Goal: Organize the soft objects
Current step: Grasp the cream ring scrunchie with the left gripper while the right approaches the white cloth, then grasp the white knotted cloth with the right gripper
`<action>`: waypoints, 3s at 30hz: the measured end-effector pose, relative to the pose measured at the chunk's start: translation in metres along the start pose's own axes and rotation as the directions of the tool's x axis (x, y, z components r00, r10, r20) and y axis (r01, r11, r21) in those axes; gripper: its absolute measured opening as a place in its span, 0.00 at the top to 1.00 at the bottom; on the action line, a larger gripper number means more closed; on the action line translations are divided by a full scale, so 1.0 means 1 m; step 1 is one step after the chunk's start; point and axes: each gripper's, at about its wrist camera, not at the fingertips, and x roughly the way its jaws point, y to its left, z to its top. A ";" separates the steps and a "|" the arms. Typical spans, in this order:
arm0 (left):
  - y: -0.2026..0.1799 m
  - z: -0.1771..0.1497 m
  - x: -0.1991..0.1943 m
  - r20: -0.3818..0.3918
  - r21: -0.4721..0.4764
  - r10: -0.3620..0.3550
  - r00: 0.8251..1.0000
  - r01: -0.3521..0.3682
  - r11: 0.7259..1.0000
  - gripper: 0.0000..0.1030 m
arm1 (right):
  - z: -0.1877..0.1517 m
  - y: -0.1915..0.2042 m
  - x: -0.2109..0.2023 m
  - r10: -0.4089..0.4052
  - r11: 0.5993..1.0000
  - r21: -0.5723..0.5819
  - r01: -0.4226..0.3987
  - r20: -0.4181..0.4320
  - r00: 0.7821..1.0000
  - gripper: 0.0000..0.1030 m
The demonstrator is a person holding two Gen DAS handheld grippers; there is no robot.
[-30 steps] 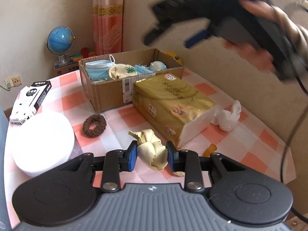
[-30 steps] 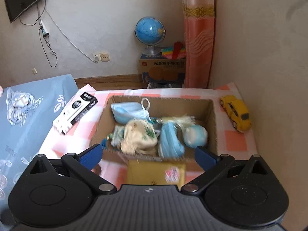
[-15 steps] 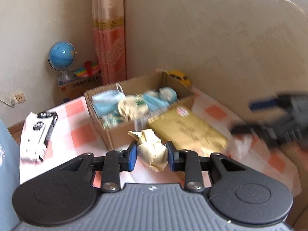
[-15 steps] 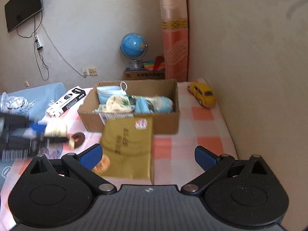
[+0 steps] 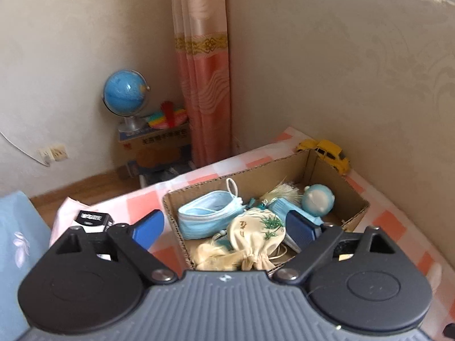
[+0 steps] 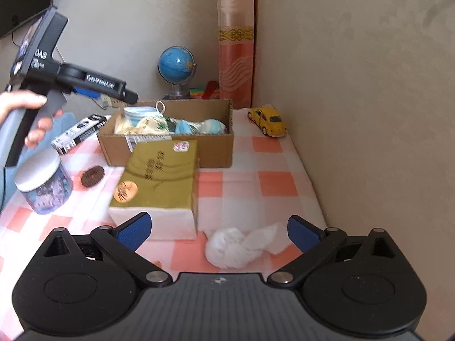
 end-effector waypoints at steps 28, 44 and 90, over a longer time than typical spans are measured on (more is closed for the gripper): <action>-0.075 -0.145 -0.077 -0.117 0.067 -0.125 0.985 0.134 0.989 0.04 | -0.052 -0.018 0.051 -0.022 1.000 -0.001 0.022 -0.140 0.990 0.00; -0.099 -0.160 -0.063 -0.134 0.114 -0.198 0.971 0.214 0.970 0.66 | -0.053 -0.017 0.051 -0.035 0.999 0.011 0.037 -0.125 0.992 0.00; -0.077 -0.174 -0.077 -0.124 -0.035 -0.176 0.977 0.173 0.984 0.68 | -0.025 0.001 0.062 -0.025 0.995 -0.101 0.016 -0.092 0.995 0.40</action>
